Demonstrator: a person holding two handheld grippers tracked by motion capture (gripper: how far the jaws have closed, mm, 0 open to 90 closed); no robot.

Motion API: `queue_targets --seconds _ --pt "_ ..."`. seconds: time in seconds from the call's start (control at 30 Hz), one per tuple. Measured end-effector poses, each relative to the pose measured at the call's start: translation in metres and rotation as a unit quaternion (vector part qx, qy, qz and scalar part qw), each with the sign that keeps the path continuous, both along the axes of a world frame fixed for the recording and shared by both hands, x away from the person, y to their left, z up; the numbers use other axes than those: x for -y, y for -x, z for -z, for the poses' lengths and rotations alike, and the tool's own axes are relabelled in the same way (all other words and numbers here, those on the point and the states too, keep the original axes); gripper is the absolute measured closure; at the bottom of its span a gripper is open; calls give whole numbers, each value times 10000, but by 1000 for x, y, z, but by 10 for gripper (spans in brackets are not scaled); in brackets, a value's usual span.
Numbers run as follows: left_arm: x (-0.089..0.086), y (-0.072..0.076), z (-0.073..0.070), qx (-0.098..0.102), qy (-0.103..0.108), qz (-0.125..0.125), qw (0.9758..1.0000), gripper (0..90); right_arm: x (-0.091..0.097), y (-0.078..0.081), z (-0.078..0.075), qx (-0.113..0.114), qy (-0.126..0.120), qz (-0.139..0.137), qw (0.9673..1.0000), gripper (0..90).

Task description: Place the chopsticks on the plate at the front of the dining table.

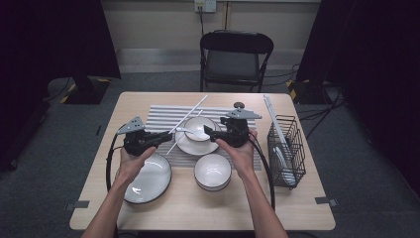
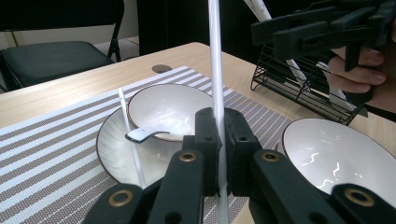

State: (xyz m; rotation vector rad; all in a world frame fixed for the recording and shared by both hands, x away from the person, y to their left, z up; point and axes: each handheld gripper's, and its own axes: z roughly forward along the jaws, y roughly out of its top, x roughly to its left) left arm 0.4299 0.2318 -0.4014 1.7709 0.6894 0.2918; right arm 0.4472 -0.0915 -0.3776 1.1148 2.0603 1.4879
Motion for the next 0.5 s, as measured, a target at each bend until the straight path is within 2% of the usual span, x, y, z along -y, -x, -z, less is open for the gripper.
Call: queue_targets --seconds 0.07,0.2,0.3,0.43,0.5 --pt "0 -2 1 -72 16 -59 10000 858 4 1 5 -22 -66 58 10000 244" --pt "-2 -4 3 -87 -28 -100 9999 858 11 1 13 -174 -71 115 9998 228" --pt "-4 -6 4 -103 -29 -126 9999 858 17 2 18 -183 -55 202 9996 222" --pt "-6 -8 5 -130 -40 -175 9998 858 24 4 24 -291 198 372 9987 178" --pt "-7 -9 6 -146 -62 -201 9997 858 25 5 25 -238 270 433 9984 189"
